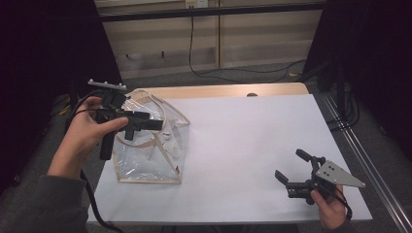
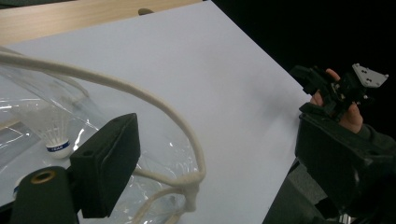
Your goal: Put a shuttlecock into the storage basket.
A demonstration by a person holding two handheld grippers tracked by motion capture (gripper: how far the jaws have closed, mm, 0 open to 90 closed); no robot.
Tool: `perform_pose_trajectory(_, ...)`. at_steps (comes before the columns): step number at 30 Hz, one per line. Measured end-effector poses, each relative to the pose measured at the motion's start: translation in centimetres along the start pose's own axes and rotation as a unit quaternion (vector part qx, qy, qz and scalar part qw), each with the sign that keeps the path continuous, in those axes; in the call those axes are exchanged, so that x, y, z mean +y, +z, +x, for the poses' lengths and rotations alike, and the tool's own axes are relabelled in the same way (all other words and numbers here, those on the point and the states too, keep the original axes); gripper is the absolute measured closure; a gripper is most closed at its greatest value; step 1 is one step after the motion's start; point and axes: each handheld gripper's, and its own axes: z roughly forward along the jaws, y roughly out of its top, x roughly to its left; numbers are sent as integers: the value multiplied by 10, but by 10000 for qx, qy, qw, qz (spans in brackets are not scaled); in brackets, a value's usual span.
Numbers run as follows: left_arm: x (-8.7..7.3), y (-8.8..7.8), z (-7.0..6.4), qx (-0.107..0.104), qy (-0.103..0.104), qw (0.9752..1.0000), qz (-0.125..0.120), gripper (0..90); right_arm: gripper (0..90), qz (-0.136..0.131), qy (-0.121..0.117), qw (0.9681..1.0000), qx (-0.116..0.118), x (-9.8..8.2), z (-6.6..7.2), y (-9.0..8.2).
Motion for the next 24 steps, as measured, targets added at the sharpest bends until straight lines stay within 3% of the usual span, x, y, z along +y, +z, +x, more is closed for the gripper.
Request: perform_pose_trajectory(24, -27, -4, 6, -114, 17, 9999, 16, 112, 0, 6, -1, 10000, 16, 0, 1, 0)
